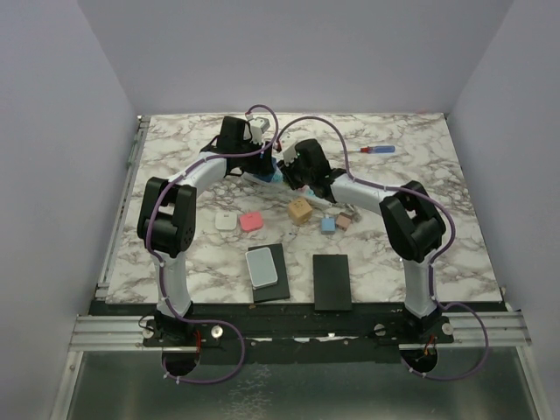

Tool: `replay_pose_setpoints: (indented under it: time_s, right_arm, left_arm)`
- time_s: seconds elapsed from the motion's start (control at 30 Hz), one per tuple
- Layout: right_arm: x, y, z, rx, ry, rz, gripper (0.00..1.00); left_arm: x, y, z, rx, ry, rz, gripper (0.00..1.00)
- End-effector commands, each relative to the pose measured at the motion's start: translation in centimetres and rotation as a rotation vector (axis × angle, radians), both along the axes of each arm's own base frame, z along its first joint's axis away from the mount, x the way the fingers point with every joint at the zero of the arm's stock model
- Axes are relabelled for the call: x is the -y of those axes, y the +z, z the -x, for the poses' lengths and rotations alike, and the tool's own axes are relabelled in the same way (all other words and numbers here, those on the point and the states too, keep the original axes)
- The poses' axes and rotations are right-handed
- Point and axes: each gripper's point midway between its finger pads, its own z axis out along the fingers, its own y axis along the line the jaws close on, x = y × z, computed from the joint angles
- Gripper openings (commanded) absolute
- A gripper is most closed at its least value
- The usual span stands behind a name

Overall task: Pull the plug off the socket
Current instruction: Remove the plug from the socket.

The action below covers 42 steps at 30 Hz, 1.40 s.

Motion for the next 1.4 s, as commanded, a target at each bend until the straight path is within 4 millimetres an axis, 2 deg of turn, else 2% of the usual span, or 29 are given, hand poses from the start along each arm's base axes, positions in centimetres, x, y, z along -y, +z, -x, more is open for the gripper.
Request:
replay_pose_setpoints:
  time_s: [0.0,0.13,0.37,0.53,0.77,0.93,1.37]
  right_arm:
    - [-1.1,2.0,1.1,0.085,0.007,-0.006,0.01]
    - [-1.4,2.2,1.5,0.114,0.017,0.028,0.01]
    - [-0.8,3.3,0.7,0.151,-0.016,0.045,0.01]
    - [-0.9,3.3,-0.3,0.095,-0.030,0.009,0.01]
    - [0.4,3.7,-2.0,-0.018,-0.053,-0.116,0.01]
    - [1.8,2.3,-2.8,-0.099,-0.087,-0.125,0.01]
    - [1.5,2.4,-2.0,-0.056,-0.061,-0.106,0.01]
  left_arm:
    - [0.2,-3.3,2.4,-0.150,0.008,-0.023,0.09]
    - [0.1,-3.3,2.4,-0.150,0.009,-0.023,0.09]
    - [0.2,-3.4,2.5,-0.151,0.006,-0.023,0.09]
    - [0.1,-3.5,2.5,-0.154,0.004,-0.028,0.09]
    - [-0.1,-3.9,2.6,-0.161,0.003,-0.042,0.08]
    - [-0.1,-4.1,2.6,-0.167,0.003,-0.045,0.08]
    - [-0.1,-4.2,2.7,-0.173,0.000,-0.042,0.08]
